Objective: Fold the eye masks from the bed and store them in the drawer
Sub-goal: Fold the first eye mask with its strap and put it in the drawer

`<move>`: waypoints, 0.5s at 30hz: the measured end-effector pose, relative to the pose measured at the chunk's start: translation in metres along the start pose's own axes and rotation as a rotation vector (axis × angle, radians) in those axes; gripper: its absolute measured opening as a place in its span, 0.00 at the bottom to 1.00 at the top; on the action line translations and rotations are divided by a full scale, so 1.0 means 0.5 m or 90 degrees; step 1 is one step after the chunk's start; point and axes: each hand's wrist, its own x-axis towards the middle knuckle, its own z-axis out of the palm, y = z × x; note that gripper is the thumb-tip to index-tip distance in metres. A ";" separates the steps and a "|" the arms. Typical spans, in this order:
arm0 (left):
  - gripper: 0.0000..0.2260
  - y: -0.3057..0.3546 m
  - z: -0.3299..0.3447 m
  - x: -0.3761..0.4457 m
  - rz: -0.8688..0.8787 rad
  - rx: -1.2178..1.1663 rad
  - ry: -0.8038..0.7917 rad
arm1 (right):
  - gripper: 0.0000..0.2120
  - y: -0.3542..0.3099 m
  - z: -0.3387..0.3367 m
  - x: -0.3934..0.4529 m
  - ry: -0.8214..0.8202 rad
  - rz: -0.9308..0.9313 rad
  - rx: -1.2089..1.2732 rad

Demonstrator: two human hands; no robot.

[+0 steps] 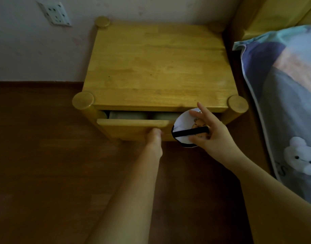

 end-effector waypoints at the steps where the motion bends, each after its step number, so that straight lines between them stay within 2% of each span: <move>1: 0.15 -0.008 -0.009 -0.006 -0.009 0.023 0.000 | 0.44 -0.001 0.001 -0.004 0.001 0.003 0.003; 5: 0.08 -0.014 -0.056 -0.042 -0.039 0.179 -0.073 | 0.43 -0.005 0.009 -0.021 -0.008 0.020 0.015; 7: 0.13 -0.001 -0.070 -0.056 -0.007 0.366 -0.117 | 0.43 -0.005 0.014 -0.025 -0.005 0.030 0.014; 8: 0.16 0.006 -0.073 -0.059 0.058 0.484 -0.096 | 0.43 -0.005 0.016 -0.026 -0.001 0.037 0.018; 9: 0.16 0.013 -0.074 -0.066 0.170 0.611 -0.042 | 0.43 -0.005 0.018 -0.026 0.007 0.044 0.024; 11: 0.14 0.018 -0.075 -0.090 0.502 0.836 0.104 | 0.43 -0.005 0.021 -0.026 0.028 0.055 0.046; 12: 0.12 0.019 -0.077 -0.099 0.671 0.876 0.151 | 0.43 -0.004 0.022 -0.026 0.038 0.059 0.056; 13: 0.11 0.018 -0.081 -0.100 0.784 0.897 0.167 | 0.43 -0.004 0.024 -0.026 0.044 0.062 0.063; 14: 0.13 0.016 -0.086 -0.095 0.823 0.923 0.157 | 0.43 -0.003 0.025 -0.027 0.047 0.065 0.067; 15: 0.15 0.013 -0.092 -0.088 0.808 0.954 0.133 | 0.43 -0.004 0.026 -0.027 0.047 0.066 0.068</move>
